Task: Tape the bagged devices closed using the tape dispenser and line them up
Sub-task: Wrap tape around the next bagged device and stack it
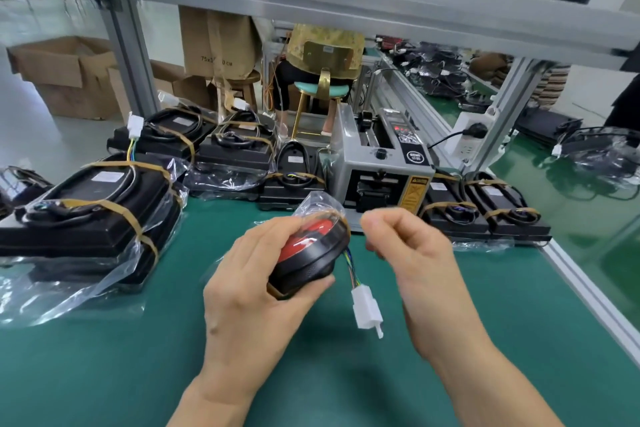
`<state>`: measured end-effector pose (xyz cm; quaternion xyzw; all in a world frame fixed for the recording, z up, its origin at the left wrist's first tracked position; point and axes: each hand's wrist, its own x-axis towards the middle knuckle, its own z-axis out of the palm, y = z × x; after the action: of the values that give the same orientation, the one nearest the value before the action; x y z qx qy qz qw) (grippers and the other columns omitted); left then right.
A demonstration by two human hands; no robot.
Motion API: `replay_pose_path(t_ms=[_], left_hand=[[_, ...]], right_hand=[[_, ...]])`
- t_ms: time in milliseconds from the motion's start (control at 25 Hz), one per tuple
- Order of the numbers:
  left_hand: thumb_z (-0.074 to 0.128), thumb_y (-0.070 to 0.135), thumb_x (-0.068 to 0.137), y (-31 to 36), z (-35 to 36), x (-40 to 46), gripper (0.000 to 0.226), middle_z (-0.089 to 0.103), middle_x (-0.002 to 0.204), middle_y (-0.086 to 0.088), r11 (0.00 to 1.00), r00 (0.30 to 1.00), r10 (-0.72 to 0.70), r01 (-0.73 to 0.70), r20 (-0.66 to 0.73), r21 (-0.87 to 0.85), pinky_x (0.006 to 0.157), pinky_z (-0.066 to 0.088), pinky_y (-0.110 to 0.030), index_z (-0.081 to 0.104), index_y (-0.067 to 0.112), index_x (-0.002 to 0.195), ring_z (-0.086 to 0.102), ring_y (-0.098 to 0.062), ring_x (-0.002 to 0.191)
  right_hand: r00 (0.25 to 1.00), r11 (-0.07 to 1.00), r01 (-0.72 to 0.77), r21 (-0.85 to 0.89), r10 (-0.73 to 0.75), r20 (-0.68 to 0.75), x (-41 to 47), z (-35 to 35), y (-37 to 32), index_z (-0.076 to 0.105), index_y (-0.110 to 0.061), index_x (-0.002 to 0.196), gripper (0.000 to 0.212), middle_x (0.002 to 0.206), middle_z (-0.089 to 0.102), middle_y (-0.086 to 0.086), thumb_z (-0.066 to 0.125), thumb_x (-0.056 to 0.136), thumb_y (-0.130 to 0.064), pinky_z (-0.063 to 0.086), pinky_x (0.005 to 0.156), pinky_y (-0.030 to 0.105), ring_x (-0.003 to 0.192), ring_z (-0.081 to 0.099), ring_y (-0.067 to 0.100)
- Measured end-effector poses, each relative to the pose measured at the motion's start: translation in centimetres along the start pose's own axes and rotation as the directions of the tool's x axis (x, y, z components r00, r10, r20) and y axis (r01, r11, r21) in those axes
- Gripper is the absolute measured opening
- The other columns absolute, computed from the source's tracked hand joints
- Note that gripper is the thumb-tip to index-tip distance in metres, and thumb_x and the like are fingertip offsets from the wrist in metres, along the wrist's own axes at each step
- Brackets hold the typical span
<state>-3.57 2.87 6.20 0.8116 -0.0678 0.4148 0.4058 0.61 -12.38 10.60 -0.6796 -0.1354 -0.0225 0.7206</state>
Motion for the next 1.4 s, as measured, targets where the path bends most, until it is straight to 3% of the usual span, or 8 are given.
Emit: replay_pose_path(t_ms=[200, 480, 680, 880, 1080, 1160, 1280, 1400], left_hand=[[0.082, 0.022, 0.063, 0.5, -0.2, -0.2, 0.059, 0.062, 0.113, 0.011, 0.999, 0.999, 0.035, -0.034, 0.04, -0.019, 0.087, 0.051, -0.038, 0.06, 0.023, 0.118, 0.062, -0.015, 0.103], [0.082, 0.019, 0.062, 0.5, -0.4, -0.4, 0.059, 0.062, 0.112, 0.004, 0.998, 0.995, 0.043, -0.04, 0.085, -0.04, 0.091, 0.049, -0.029, 0.059, 0.022, 0.117, 0.061, -0.015, 0.102], [0.083, 0.021, 0.06, 0.5, -0.7, -0.3, 0.061, 0.062, 0.113, 0.007, 0.998, 0.994, 0.022, -0.015, 0.111, -0.062, 0.09, 0.048, -0.03, 0.058, 0.022, 0.116, 0.061, -0.015, 0.103], [0.084, 0.02, 0.06, 0.2, -1.2, -0.4, 0.061, 0.062, 0.113, 0.008, 0.997, 0.993, 0.015, -0.006, 0.118, -0.077, 0.09, 0.044, -0.021, 0.059, 0.019, 0.116, 0.06, -0.012, 0.102], [0.085, 0.023, 0.059, -0.1, -1.4, -0.6, 0.062, 0.061, 0.113, 0.007, 0.996, 0.989, 0.029, -0.018, 0.143, -0.082, 0.091, 0.043, -0.019, 0.06, 0.016, 0.115, 0.06, -0.012, 0.102], [0.085, 0.023, 0.059, -0.2, -1.5, -0.7, 0.062, 0.061, 0.113, 0.006, 0.996, 0.99, 0.026, -0.013, 0.14, -0.094, 0.091, 0.044, -0.019, 0.06, 0.016, 0.115, 0.06, -0.012, 0.103], [0.085, 0.022, 0.06, -0.1, -1.7, -0.6, 0.062, 0.061, 0.114, 0.008, 0.992, 0.993, 0.012, 0.004, 0.121, -0.127, 0.09, 0.044, -0.018, 0.058, 0.018, 0.116, 0.06, -0.012, 0.103], [0.084, 0.024, 0.063, -0.1, -1.8, -0.5, 0.06, 0.062, 0.114, 0.007, 0.989, 0.994, -0.006, 0.023, 0.114, -0.145, 0.088, 0.044, -0.017, 0.059, 0.018, 0.116, 0.061, -0.014, 0.103]], right_hand=[[1.0, 0.998, -0.032, -0.06, 0.032, 0.0, -2.7, 1.2, 0.4, 0.07, -0.02, 0.077, 0.007, 0.085, 0.068, -0.001, 0.073, 0.082, -0.016, 0.043, 0.08, 0.027, 0.076, 0.058, 0.006], [0.997, 0.996, -0.082, -0.021, 0.082, -0.009, -2.4, 1.4, 0.2, 0.065, -0.018, 0.065, 0.016, 0.061, 0.058, -0.007, 0.071, 0.079, -0.014, 0.042, 0.057, 0.012, 0.059, 0.047, 0.005], [0.993, 0.992, -0.121, 0.046, 0.121, -0.001, -2.4, 1.2, 0.2, 0.065, -0.019, 0.066, 0.014, 0.066, 0.059, -0.002, 0.069, 0.079, -0.016, 0.044, 0.063, 0.015, 0.065, 0.05, 0.008], [0.995, 0.994, -0.097, 0.058, 0.096, 0.019, -2.8, 1.6, 0.4, 0.062, -0.023, 0.068, 0.017, 0.062, 0.051, -0.014, 0.079, 0.072, -0.02, 0.04, 0.058, 0.01, 0.06, 0.045, 0.003], [0.994, 0.995, -0.1, 0.026, 0.102, -0.051, -2.4, 1.5, 0.9, 0.06, -0.023, 0.068, 0.018, 0.063, 0.051, -0.006, 0.068, 0.083, -0.018, 0.042, 0.065, 0.025, 0.065, 0.045, 0.011], [0.993, 0.993, -0.104, 0.046, 0.106, -0.043, -2.4, 1.6, 0.9, 0.061, -0.023, 0.07, 0.016, 0.064, 0.051, -0.006, 0.068, 0.083, -0.017, 0.043, 0.067, 0.024, 0.066, 0.046, 0.011], [0.995, 0.993, -0.097, 0.061, 0.097, 0.009, -2.9, 1.8, 0.8, 0.062, -0.026, 0.075, 0.019, 0.065, 0.049, -0.013, 0.08, 0.071, -0.02, 0.045, 0.066, 0.015, 0.065, 0.046, 0.005], [0.994, 0.995, -0.099, 0.001, 0.099, 0.045, -3.0, 1.7, 0.6, 0.062, -0.031, 0.078, 0.027, 0.067, 0.048, -0.016, 0.08, 0.059, -0.022, 0.046, 0.07, 0.022, 0.069, 0.045, 0.006]])
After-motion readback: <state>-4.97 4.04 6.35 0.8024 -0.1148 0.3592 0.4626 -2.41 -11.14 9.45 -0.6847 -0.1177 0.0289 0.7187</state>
